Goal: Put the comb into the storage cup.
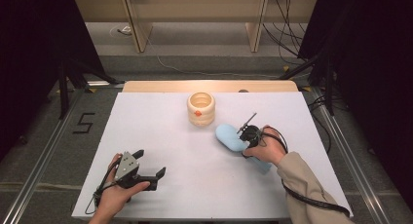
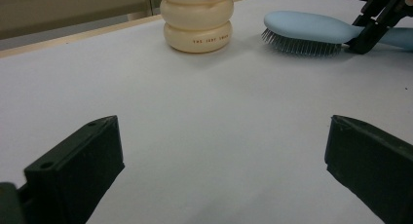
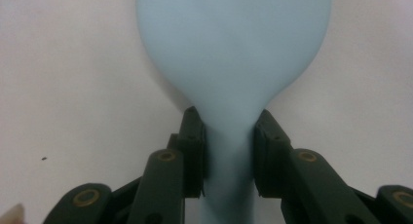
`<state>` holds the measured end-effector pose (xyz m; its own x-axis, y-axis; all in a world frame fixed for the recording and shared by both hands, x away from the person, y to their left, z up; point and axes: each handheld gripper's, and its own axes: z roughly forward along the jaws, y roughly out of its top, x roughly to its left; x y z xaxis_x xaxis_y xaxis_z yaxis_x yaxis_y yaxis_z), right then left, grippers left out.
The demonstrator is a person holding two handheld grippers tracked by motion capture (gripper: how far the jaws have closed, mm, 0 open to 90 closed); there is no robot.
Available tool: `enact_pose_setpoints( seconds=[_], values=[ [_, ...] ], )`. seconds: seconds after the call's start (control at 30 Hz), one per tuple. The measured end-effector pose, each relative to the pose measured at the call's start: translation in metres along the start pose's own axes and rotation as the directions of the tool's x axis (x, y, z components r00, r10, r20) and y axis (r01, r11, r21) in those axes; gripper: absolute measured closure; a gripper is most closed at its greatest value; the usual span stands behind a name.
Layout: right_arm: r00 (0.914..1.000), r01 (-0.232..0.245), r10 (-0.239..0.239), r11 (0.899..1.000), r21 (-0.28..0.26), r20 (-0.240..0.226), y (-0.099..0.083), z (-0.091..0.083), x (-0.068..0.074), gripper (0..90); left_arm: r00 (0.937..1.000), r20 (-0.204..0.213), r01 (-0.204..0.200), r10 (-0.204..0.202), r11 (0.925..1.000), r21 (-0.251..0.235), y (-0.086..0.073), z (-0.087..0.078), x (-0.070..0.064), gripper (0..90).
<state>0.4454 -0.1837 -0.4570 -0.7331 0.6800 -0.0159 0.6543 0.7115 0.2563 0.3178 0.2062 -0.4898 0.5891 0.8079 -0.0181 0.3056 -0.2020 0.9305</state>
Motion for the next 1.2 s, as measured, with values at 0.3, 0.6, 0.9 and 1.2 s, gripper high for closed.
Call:
enact_pose_setpoints(
  seconds=[0.3, 0.6, 0.9, 1.2],
  values=[
    [0.9999, -0.014, 0.014, 1.000, -0.026, -0.003, -0.003, 0.000, 0.000, 70.4, 1.0000, 0.002, -0.001, 0.001, 1.0000, 0.000, 0.000, 0.000, 0.000, 0.0],
    [0.9996, -0.027, 0.026, 0.996, -0.088, -0.010, -0.004, -0.004, 0.003, 70.4, 1.0000, 0.002, -0.003, 0.003, 1.0000, 0.001, 0.000, 0.000, 0.000, 0.0],
    [0.9991, -0.037, 0.033, 0.981, -0.190, -0.025, -0.001, -0.012, 0.010, 70.4, 1.0000, 0.004, -0.001, 0.001, 1.0000, -0.001, 0.000, 0.000, 0.000, 0.2],
    [0.9970, -0.074, 0.064, 0.939, -0.335, -0.043, -0.003, -0.017, 0.015, 70.4, 1.0000, 0.004, 0.000, 0.000, 1.0000, -0.001, 0.000, 0.000, -0.001, 0.3]
  ],
)
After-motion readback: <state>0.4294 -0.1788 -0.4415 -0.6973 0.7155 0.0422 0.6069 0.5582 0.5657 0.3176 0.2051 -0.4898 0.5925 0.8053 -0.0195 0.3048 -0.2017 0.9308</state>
